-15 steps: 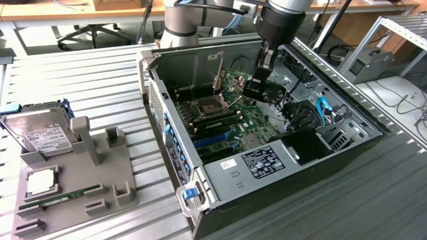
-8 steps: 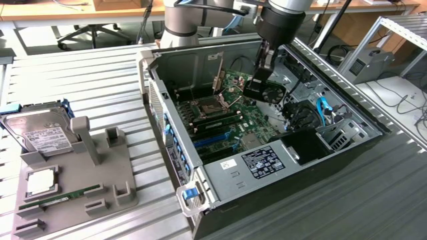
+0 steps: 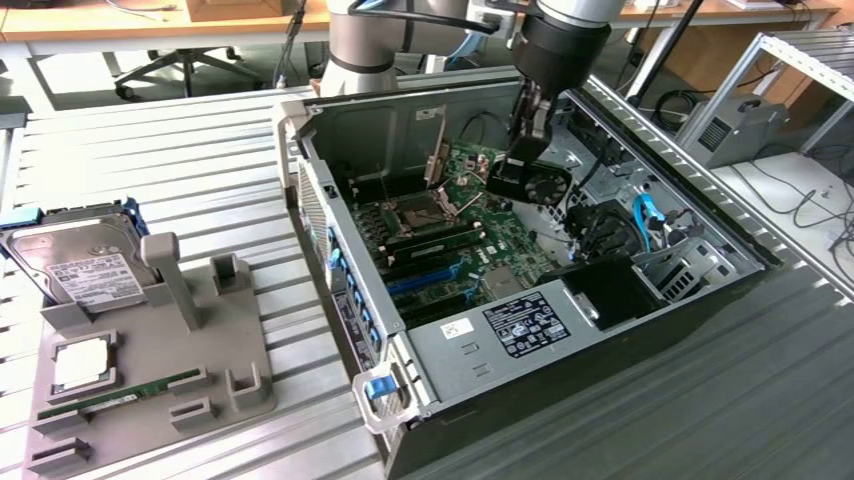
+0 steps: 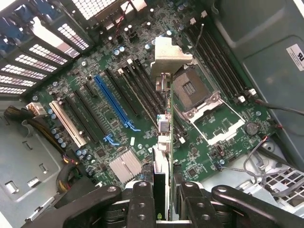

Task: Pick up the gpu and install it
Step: 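Insert the gpu into the slot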

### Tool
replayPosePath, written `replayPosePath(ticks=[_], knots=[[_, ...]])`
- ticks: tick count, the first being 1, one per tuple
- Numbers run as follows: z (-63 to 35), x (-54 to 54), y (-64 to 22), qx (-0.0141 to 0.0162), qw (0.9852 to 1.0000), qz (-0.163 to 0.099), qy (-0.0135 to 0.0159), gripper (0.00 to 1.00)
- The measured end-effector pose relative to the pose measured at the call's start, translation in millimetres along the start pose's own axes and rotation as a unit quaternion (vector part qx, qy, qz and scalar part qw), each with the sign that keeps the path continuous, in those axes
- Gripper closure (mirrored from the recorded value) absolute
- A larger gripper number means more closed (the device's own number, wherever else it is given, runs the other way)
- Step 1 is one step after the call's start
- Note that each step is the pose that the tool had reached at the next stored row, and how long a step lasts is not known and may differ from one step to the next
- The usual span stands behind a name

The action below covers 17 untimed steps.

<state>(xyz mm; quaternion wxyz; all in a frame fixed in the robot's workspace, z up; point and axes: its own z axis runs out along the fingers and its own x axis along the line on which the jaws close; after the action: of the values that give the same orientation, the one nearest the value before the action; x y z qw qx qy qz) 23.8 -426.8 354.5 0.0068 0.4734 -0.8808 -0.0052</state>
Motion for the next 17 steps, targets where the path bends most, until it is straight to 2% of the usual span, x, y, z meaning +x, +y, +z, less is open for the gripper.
replayPosePath(ticks=[17], knots=[[0.0,-0.1,0.1,0.0003,0.9991,-0.043,0.0007,0.74]])
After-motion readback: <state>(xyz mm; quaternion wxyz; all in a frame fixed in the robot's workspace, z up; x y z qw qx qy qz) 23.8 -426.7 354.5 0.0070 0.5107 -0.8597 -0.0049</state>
